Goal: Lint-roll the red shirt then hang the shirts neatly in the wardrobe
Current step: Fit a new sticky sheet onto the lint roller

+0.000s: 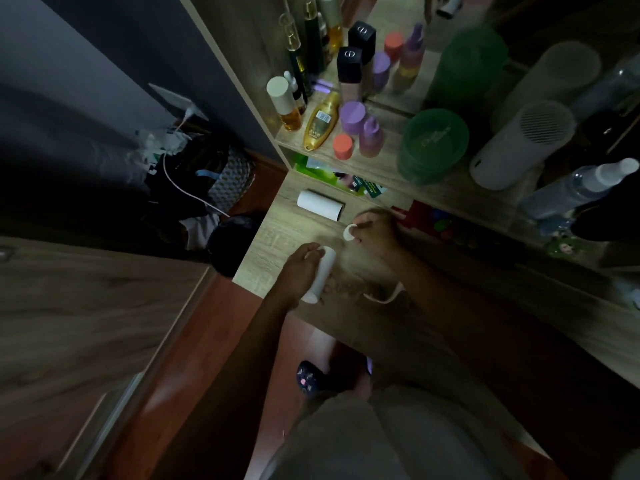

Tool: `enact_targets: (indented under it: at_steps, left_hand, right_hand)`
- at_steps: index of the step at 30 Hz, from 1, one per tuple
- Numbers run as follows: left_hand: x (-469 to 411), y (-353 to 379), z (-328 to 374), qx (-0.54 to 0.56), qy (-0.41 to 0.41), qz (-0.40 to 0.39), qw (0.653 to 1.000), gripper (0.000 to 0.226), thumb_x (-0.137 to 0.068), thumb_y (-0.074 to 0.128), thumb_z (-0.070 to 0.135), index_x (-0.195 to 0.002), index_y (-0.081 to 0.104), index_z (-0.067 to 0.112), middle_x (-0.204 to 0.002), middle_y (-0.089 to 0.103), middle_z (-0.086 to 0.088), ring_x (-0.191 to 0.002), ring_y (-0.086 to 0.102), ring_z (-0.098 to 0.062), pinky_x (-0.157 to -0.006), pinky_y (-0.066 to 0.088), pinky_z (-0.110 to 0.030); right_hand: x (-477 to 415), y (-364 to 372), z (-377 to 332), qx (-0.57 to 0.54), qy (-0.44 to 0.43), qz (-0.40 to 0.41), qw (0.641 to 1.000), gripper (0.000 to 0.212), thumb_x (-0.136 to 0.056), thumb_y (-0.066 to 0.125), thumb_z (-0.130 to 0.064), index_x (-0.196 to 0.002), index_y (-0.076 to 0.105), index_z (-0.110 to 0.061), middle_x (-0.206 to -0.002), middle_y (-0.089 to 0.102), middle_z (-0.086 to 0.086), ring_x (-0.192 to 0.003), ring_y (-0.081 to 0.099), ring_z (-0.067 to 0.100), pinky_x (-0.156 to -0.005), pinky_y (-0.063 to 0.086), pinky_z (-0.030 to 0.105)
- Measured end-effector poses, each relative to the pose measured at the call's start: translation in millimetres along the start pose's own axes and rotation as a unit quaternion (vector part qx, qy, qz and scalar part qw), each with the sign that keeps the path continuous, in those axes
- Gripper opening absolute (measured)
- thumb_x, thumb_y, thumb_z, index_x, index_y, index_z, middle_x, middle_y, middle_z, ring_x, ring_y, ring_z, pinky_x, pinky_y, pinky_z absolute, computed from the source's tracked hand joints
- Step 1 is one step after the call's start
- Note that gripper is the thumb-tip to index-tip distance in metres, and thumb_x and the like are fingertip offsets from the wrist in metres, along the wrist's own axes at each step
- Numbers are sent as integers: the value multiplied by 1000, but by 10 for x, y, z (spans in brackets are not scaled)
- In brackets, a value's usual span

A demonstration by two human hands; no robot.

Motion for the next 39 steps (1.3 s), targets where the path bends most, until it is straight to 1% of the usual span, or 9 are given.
enact_targets:
  at_steps: [3,5,8,14,19,21,27,33,39]
  left_hand:
    - [22,-51,-12,46,-24,1,999,27,-105,44,24,-127,58,18,-111,63,0,-70,69,1,-59,54,-18]
    - [61,-90,-63,88,-50,0,995,24,-105,43,26,-123,57,18,-100,62,-5,-51,67,-6,-42,51,-23]
    - [114,-107,-108,147,-71,3,987,23,-103,45,33,-116,58,20,-100,63,-23,-58,66,-28,-48,54,-36]
    - [190,-116,-120,227,-100,45,968,35,-103,43,32,-128,51,9,-103,60,-27,-56,66,-26,-49,54,-36]
    - [180,-158,-76,280,-74,89,953,35,-100,49,34,-130,47,15,-119,59,-25,-87,70,-39,-74,61,-53]
    - [192,-184,-60,303,-66,104,945,33,-101,51,33,-128,48,16,-122,59,-25,-95,70,-41,-72,62,-52]
    - [199,-272,-52,389,-49,126,911,39,-105,50,28,-137,39,9,-120,58,-22,-76,75,-31,-58,61,-39]
    - [192,-305,-52,402,-44,148,902,39,-103,53,28,-135,39,12,-118,57,-18,-112,64,-46,-89,56,-60]
    - [235,-238,-15,404,-32,158,901,35,-102,55,30,-130,41,15,-121,56,-21,-114,63,-47,-90,53,-65]
  right_hand:
    - [-129,91,164,33,23,28,999,22,-79,76,5,-99,68,12,-103,71,30,-93,71,42,-83,59,55]
    - [-237,141,273,63,23,39,997,21,-77,78,2,-94,70,11,-98,72,29,-88,72,41,-79,59,57]
    - [-224,178,245,69,7,48,996,20,-77,78,0,-92,71,10,-96,73,26,-87,72,38,-77,60,55]
    - [25,43,48,111,-13,61,992,13,-82,69,-4,-93,73,3,-98,73,19,-95,70,32,-85,58,48]
    - [350,-27,-197,123,-62,53,989,17,-92,55,-4,-101,68,1,-94,68,10,-89,65,21,-64,46,16]
    - [508,-40,-238,66,-76,58,993,17,-92,58,-5,-105,68,-6,-99,70,4,-90,66,15,-68,50,17]
    - [1104,129,-425,-45,-142,-57,987,11,-90,69,-19,-98,62,-18,-94,67,-5,-89,63,6,-79,52,22]
    - [1498,211,-627,-23,-195,-25,980,29,-80,82,-9,-87,57,-22,-80,63,-5,-71,60,-3,-65,44,7]
    - [1460,189,-552,-39,-173,7,984,37,-83,76,-1,-83,56,-32,-75,64,-10,-68,63,-6,-61,47,7]
Point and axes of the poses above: each hand's wrist, its own x-axis away from the middle knuckle, its own y-axis out of the palm, z = x × y, the point moved 9 cm from there along -x, towards the middle knuckle
